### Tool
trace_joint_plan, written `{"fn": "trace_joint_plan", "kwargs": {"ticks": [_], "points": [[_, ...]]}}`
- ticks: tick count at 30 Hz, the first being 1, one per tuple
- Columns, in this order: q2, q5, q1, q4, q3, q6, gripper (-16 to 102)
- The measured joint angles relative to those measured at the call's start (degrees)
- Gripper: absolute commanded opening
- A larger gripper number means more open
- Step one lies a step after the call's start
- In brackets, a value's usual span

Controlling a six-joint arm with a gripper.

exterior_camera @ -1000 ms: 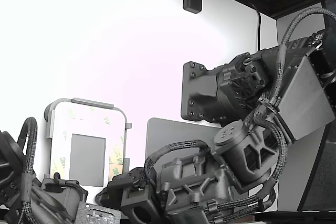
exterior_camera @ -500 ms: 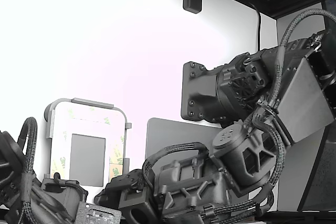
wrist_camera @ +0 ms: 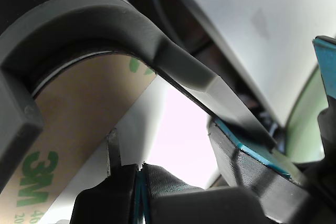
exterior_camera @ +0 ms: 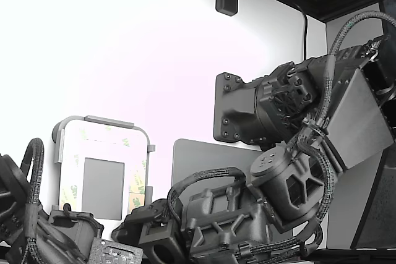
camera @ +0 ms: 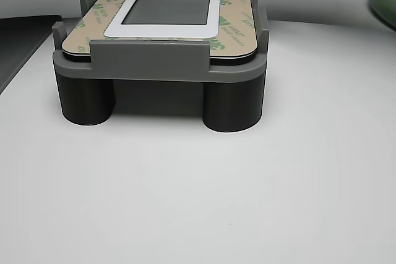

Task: Peel off protective film from adhesive tape.

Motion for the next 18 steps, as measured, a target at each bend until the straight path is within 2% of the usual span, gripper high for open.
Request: {"fn": "trace_joint_plan", "kwargs": {"ticks": [18], "points": [[-0.6,-0.3,0.0,2.4,-2.3,-1.2,-11]]}}
